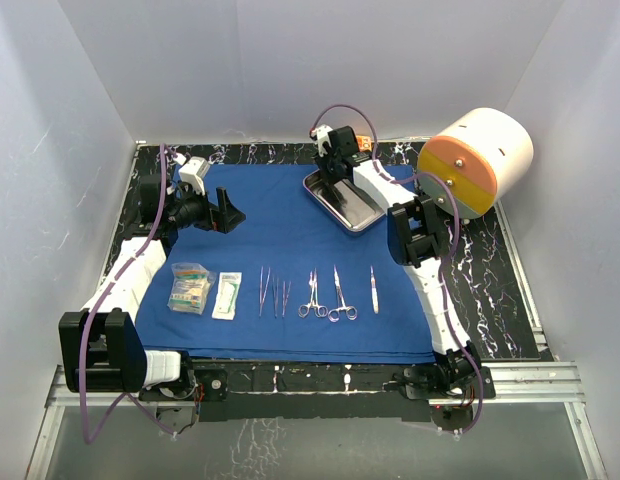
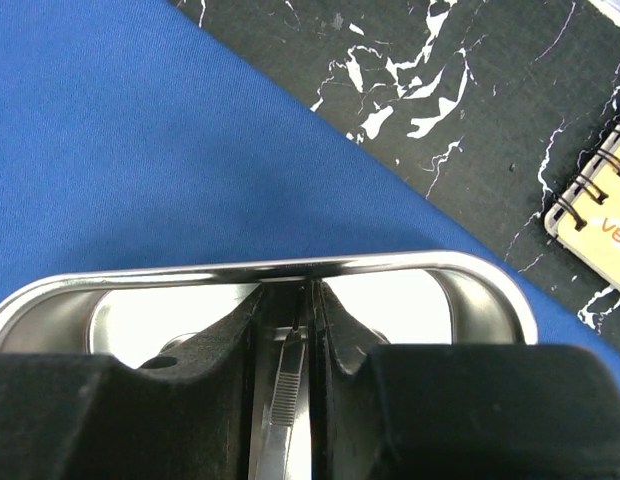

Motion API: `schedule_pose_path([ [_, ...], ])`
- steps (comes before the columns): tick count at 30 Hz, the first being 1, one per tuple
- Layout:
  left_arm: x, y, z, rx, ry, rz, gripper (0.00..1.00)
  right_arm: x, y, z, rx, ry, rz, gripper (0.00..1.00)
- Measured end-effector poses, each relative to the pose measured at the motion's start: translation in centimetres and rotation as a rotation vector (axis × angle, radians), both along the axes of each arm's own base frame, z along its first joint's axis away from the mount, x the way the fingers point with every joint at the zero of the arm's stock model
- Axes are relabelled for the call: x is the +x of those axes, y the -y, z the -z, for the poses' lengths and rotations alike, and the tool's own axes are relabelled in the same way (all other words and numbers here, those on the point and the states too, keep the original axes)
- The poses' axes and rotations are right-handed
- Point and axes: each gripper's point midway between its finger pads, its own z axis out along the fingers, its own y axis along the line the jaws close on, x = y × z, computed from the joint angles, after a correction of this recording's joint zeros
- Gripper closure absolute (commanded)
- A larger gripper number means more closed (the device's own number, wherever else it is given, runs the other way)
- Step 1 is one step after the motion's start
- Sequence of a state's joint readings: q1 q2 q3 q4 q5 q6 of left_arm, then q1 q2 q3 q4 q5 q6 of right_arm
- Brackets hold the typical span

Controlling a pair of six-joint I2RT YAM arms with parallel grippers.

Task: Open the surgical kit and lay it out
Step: Pick up the medical item from the container.

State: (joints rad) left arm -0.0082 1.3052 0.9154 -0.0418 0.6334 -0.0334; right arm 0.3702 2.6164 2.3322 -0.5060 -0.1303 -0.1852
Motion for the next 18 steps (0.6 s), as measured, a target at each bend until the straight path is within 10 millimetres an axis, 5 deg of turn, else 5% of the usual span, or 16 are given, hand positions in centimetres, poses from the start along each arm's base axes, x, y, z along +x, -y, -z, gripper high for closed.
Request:
schedule_pose_path([
  [18, 0.00, 0.00, 0.00, 0.000, 0.000, 0.000, 0.02, 0.93, 0.13, 0.12, -0.055, 0.035, 0.009, 0.84],
])
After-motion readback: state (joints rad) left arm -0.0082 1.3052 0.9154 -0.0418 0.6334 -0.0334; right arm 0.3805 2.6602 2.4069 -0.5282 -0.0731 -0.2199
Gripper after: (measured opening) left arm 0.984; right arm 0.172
